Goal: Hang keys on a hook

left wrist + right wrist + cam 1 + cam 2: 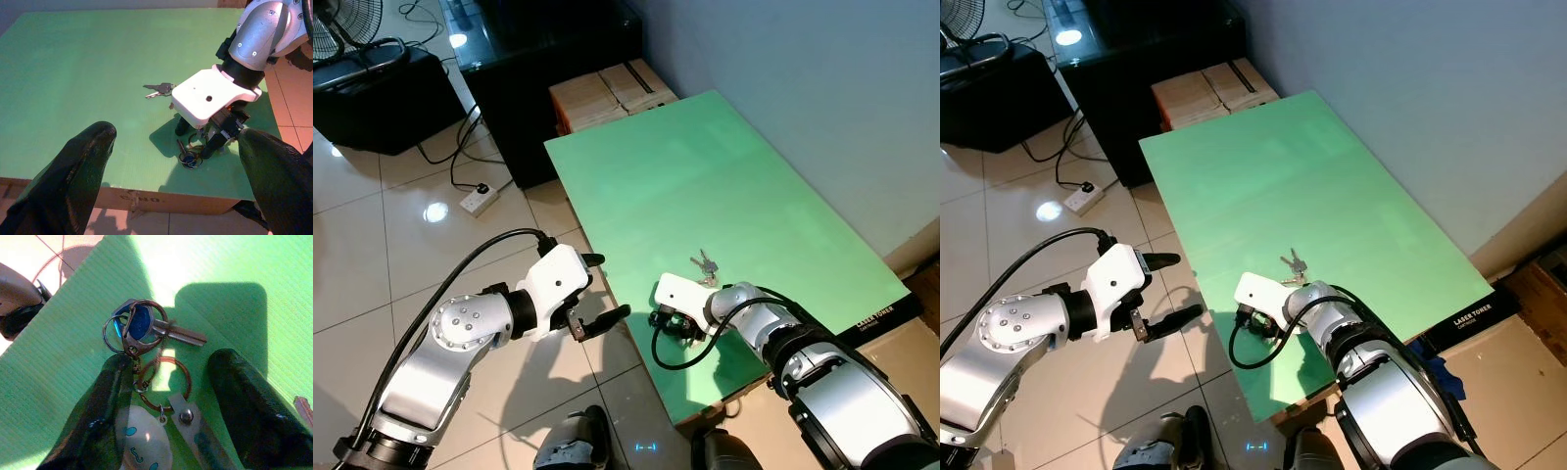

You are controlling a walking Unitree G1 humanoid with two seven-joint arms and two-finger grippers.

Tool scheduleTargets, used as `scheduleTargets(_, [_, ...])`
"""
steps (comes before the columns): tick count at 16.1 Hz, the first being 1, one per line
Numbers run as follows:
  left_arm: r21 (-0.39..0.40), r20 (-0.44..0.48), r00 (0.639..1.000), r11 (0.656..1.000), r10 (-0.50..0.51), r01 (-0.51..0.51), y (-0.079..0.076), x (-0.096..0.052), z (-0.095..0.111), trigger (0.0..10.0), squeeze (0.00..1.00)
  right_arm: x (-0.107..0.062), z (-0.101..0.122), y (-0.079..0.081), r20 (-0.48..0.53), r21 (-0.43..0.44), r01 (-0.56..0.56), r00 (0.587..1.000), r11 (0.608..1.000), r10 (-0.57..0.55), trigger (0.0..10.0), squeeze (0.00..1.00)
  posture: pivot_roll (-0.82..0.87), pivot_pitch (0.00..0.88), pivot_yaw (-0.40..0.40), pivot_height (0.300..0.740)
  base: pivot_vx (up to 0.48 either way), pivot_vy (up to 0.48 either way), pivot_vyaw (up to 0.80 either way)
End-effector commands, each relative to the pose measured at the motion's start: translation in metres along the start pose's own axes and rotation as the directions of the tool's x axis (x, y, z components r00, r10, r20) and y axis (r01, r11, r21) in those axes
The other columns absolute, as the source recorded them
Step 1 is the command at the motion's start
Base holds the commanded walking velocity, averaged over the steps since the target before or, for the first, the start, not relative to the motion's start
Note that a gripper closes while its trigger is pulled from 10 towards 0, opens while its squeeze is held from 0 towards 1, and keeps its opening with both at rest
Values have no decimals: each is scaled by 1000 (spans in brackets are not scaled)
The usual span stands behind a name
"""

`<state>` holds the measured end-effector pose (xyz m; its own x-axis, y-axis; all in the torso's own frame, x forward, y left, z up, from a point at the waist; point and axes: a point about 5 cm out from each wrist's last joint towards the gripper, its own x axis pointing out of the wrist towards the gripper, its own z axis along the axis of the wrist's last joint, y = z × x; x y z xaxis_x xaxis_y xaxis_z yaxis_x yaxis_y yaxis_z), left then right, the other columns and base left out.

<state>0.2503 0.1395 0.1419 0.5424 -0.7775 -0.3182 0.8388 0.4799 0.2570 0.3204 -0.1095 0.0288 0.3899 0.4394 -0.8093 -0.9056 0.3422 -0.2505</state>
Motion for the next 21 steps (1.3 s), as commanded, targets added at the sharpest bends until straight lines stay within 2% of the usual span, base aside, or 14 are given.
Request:
scheduleTargets(1, [27,11,1000,1000,-17,17,-2,2,5,10000,0,0,-9,3,-46,2,-23,999,1000,23,0,0,-7,202,61,740,0,0,0])
scheduleTargets(12, [34,14,1000,999,-16,15,2,3,5,10000,0,-3,-12,-1,-51,16,-14,999,1000,15,0,0,-11,195,67,740,0,0,0])
scheduleTargets(21, [58,14,1000,998,5,-6,11,5,7,10000,0,-5,-12,-6,-4,93,27,1000,995,-27,0,0,-17,175,81,740,0,0,0])
